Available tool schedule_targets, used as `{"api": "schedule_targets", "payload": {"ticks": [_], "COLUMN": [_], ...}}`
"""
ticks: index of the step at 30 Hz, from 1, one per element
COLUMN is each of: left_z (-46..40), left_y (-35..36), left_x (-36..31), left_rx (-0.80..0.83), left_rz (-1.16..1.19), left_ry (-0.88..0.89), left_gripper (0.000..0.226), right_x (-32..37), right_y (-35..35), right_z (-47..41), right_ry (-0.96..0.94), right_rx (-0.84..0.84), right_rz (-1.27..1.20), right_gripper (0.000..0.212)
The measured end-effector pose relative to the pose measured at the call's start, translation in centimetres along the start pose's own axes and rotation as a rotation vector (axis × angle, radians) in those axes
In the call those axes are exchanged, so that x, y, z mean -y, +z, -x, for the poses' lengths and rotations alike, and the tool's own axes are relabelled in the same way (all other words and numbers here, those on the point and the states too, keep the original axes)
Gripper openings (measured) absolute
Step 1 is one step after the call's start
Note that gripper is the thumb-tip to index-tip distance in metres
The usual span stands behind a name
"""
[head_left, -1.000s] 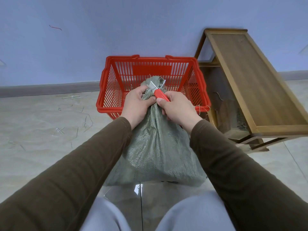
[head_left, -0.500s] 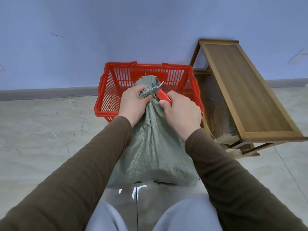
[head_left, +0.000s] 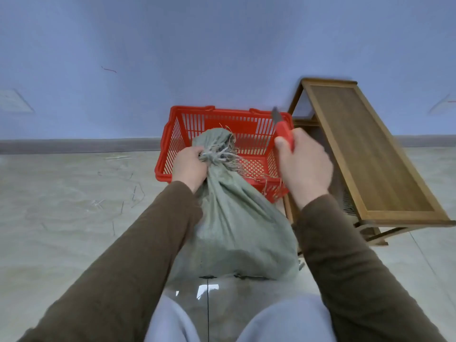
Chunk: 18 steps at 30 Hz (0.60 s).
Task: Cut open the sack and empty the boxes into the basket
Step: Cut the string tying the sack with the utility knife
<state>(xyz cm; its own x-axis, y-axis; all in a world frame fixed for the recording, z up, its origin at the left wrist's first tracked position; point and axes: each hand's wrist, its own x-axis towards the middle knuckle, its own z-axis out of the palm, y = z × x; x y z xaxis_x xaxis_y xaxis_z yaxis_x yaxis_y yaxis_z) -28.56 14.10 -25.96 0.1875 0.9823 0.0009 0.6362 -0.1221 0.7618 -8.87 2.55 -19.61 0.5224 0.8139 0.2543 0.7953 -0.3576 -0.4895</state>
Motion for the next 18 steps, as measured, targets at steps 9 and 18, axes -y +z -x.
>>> {"api": "schedule_targets", "payload": {"ticks": [9, 18], "left_z": [0.3, 1.4], "left_y": [-0.4, -1.1], "left_x": [-1.0, -1.5], "left_rx": [0.096, 0.221], "left_rz": [0.322, 0.668], "left_ry": [-0.011, -0.056], "left_gripper": [0.019, 0.017], "right_x": [2.1, 2.1], "right_y": [1.7, 3.8], "right_z": [0.2, 0.8], "right_ry": [-0.114, 0.119], "right_rx": [0.33, 0.318], "right_rz": [-0.056, -0.585], "right_gripper": [0.024, 0.036]}}
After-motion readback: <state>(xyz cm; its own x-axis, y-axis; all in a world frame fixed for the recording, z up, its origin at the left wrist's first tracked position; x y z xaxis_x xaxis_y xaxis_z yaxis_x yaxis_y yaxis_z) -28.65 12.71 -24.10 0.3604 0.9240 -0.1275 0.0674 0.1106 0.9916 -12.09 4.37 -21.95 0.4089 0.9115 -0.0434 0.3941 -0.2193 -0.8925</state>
